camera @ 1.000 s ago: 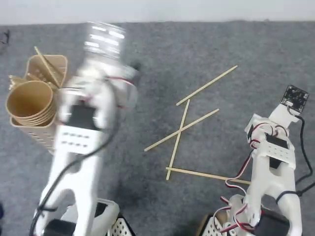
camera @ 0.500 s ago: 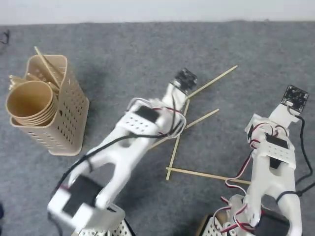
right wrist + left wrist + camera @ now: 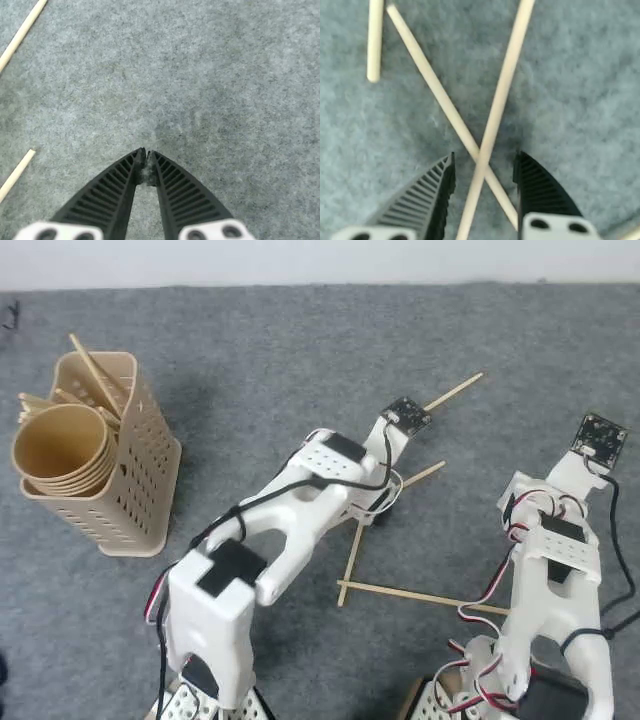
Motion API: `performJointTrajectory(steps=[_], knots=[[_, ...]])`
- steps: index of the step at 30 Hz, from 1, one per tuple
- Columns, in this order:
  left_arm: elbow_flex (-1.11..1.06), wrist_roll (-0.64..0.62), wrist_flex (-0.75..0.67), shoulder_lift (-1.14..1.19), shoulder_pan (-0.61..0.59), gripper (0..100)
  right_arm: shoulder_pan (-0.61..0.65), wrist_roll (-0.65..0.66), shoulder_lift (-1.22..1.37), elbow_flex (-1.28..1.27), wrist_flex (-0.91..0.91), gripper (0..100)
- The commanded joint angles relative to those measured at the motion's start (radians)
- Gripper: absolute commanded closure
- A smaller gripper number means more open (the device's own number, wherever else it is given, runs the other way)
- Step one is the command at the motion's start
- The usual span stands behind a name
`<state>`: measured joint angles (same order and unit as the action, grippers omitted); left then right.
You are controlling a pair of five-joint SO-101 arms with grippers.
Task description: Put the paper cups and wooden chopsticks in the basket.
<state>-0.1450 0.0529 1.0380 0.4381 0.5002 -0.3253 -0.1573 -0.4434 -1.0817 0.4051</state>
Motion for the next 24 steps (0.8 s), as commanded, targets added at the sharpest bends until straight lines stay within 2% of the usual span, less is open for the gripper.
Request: performJointTrajectory(steps=[1, 4, 8, 16, 24], knots=[[0.116, 0.005, 0.049, 0.029, -0.009, 82, 0.012, 0.012, -0.028, 0.008, -0.016, 99.1], [0.179, 0.005, 0.115, 0.072, -0.005, 86, 0.012, 0.012, -0.028, 0.008, -0.016, 99.1], [0.228, 0.011, 0.173, 0.117, -0.005, 99, 0.012, 0.012, -0.03, 0.008, -0.016, 99.1], [0.252, 0.011, 0.193, 0.109, -0.003, 99, 0.012, 0.012, -0.03, 0.008, -0.016, 99.1], [0.472, 0.009, 0.391, -0.084, -0.005, 99, 0.012, 0.012, -0.03, 0.008, -0.016, 99.1]])
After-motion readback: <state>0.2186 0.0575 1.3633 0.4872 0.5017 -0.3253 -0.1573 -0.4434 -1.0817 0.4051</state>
